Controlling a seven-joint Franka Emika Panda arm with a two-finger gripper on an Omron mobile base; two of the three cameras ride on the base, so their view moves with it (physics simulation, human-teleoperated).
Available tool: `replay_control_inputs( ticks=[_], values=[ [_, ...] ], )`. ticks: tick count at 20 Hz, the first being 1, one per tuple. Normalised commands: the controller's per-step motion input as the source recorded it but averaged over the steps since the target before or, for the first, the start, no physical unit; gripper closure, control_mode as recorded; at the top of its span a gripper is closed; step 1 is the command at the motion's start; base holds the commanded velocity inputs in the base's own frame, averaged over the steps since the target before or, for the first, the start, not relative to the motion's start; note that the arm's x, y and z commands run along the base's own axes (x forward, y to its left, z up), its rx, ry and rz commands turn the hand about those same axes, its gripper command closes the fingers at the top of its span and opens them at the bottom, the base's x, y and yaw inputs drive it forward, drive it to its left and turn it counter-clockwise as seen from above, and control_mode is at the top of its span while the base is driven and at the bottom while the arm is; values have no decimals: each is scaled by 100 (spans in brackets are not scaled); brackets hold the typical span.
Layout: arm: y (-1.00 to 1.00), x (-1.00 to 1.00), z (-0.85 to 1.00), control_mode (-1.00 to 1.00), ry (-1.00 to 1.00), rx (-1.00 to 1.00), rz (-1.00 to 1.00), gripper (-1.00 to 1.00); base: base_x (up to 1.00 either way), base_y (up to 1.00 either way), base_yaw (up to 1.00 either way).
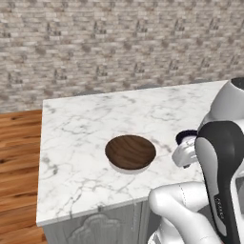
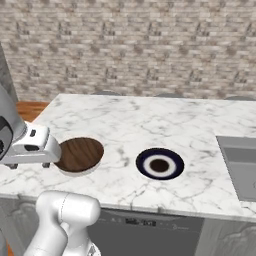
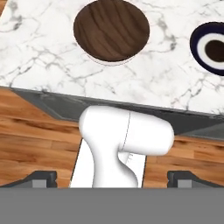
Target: Move the bowls from the cabinet to the plates on the dining table.
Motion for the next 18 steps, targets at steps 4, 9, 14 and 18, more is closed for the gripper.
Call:
replay_control_inputs(
  ticks=[4,9,14,18],
  values=[
    [0,0,0,100,0,0,0,-100,-72,0,4],
    [0,0,0,100,0,0,0,-100,-87,8,11],
    [0,0,0,100,0,0,0,-100,-51,66,26],
    [0,0,0,100,0,0,0,-100,25,41,50]
  ],
)
